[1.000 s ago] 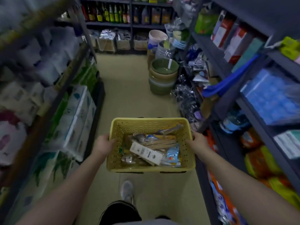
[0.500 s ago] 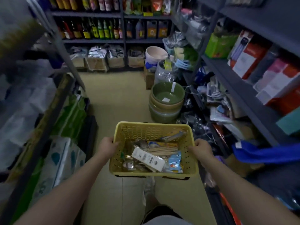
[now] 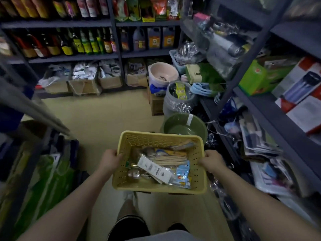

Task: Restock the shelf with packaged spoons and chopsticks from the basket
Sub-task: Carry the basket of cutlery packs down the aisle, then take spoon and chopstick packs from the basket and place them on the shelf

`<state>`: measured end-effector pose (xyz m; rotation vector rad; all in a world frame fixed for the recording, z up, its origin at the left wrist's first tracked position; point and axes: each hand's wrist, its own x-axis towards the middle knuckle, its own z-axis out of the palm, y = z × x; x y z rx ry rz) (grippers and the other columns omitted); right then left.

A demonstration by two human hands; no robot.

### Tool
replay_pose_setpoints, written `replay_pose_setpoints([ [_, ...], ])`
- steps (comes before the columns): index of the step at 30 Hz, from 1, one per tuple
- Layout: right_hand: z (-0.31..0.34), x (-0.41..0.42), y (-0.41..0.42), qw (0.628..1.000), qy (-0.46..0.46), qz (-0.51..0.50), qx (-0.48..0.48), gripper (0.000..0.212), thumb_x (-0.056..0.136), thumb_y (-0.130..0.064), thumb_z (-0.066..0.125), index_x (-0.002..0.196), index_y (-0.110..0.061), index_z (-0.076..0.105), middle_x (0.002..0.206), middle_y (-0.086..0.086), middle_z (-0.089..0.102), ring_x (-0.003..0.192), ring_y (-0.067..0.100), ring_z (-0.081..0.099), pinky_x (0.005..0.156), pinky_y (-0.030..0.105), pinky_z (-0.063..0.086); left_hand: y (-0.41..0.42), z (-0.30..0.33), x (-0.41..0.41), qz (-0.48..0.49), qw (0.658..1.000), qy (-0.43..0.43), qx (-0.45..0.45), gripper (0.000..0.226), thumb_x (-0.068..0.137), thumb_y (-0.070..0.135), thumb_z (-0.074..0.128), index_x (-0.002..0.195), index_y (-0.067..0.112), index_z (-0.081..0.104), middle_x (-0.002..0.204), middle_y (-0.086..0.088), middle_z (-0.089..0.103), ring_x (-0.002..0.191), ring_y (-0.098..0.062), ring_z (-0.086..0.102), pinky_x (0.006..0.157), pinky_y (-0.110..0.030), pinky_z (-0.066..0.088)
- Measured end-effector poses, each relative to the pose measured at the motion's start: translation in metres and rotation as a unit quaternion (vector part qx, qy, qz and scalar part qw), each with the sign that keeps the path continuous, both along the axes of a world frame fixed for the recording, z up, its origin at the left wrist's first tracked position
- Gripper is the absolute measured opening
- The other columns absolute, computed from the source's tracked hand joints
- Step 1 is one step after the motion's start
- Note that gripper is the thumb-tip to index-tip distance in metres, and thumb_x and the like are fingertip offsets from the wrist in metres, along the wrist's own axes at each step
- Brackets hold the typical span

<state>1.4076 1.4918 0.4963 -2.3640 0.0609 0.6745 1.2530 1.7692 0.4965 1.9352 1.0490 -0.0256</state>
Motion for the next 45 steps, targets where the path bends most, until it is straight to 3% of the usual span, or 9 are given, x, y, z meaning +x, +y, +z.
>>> replay_pose_setpoints([
  [8,-0.03,0.122,0.1,0.989,0.039,-0.145,-0.012,0.03,0.075,-0.009,0.064,0.053,-0.016,0.047,0.058,0.0,0.052,0.054,0.013,0.05,0.046,0.022,0.034,0.139,-0.015,0.213,-0.184,0.982,0.049,0.005,0.017,0.082,0.004,0.051,0.089,-0.001,0.066,0.083,-0.015,0.065,0.075,-0.025,0.06,0.065,-0.03,0.046],
  [12,-0.043,0.158,0.116,0.97,0.069,-0.23,-0.023,0.026,0.079,-0.019,0.064,0.057,-0.015,0.05,0.067,0.005,0.054,0.067,0.021,0.055,0.054,0.026,0.038,0.162,-0.012,0.313,-0.268,0.962,0.057,-0.008,0.026,0.078,0.019,0.053,0.088,0.001,0.068,0.09,-0.021,0.071,0.084,-0.035,0.067,0.075,-0.046,0.055],
  [16,-0.071,0.189,0.118,0.932,0.073,-0.355,0.003,0.023,0.079,-0.017,0.063,0.06,-0.015,0.05,0.068,0.007,0.053,0.074,0.025,0.055,0.063,0.031,0.044,0.154,-0.025,0.408,-0.37,0.927,0.06,-0.001,0.03,0.068,0.028,0.051,0.081,0.006,0.067,0.089,-0.017,0.07,0.088,-0.034,0.066,0.078,-0.043,0.054],
  [18,-0.084,0.209,0.118,0.911,0.082,-0.403,0.016,0.008,0.08,-0.017,0.061,0.073,-0.014,0.056,0.075,0.009,0.057,0.079,0.027,0.057,0.068,0.034,0.044,0.142,-0.034,0.452,-0.411,0.91,0.052,0.005,0.02,0.074,0.024,0.055,0.082,0.011,0.067,0.085,-0.01,0.066,0.085,-0.027,0.062,0.073,-0.031,0.048],
  [23,-0.121,0.252,0.116,0.839,0.111,-0.528,0.068,0.006,0.079,-0.011,0.061,0.081,-0.007,0.065,0.075,0.012,0.063,0.075,0.027,0.058,0.074,0.042,0.052,0.12,-0.067,0.545,-0.49,0.865,0.086,0.064,0.017,0.087,0.01,0.053,0.089,-0.002,0.065,0.084,-0.015,0.061,0.079,-0.021,0.053,0.069,-0.025,0.035],
  [29,-0.155,0.276,0.122,0.794,0.14,-0.589,0.058,0.017,0.083,-0.021,0.058,0.068,-0.019,0.052,0.082,0.011,0.06,0.08,0.027,0.058,0.082,0.045,0.052,0.097,-0.106,0.621,-0.55,0.825,0.1,0.086,0.024,0.087,0.007,0.052,0.106,-0.003,0.063,0.098,-0.026,0.066,0.092,-0.036,0.062,0.069,-0.026,0.036],
  [35,-0.184,0.282,0.115,0.74,0.153,-0.655,-0.017,0.021,0.09,-0.013,0.05,0.107,-0.001,0.056,0.105,0.02,0.063,0.094,0.034,0.06,0.081,0.039,0.048,0.055,-0.163,0.661,-0.646,0.751,0.117,0.075,0.006,0.085,0.004,0.053,0.082,0.008,0.057,0.079,-0.022,0.058,0.074,-0.028,0.056,0.063,-0.033,0.04],
  [39,-0.222,0.277,0.121,0.687,0.161,-0.708,-0.029,0.026,0.091,-0.007,0.047,0.116,-0.002,0.052,0.112,0.02,0.062,0.098,0.034,0.06,0.085,0.042,0.051,0.037,-0.214,0.668,-0.691,0.703,0.158,0.056,0.011,0.087,0.009,0.053,0.094,0.008,0.061,0.079,-0.013,0.059,0.071,-0.025,0.055,0.056,-0.027,0.039],
  [45,-0.272,0.276,0.131,0.647,0.17,-0.743,0.021,0.031,0.09,-0.005,0.047,0.121,-0.007,0.049,0.115,0.016,0.061,0.089,0.024,0.055,0.08,0.036,0.051,0.035,-0.283,0.679,-0.72,0.665,0.192,0.054,0.019,0.083,0.016,0.059,0.1,0.013,0.066,0.094,-0.01,0.07,0.086,-0.03,0.066,0.077,-0.044,0.056],
])
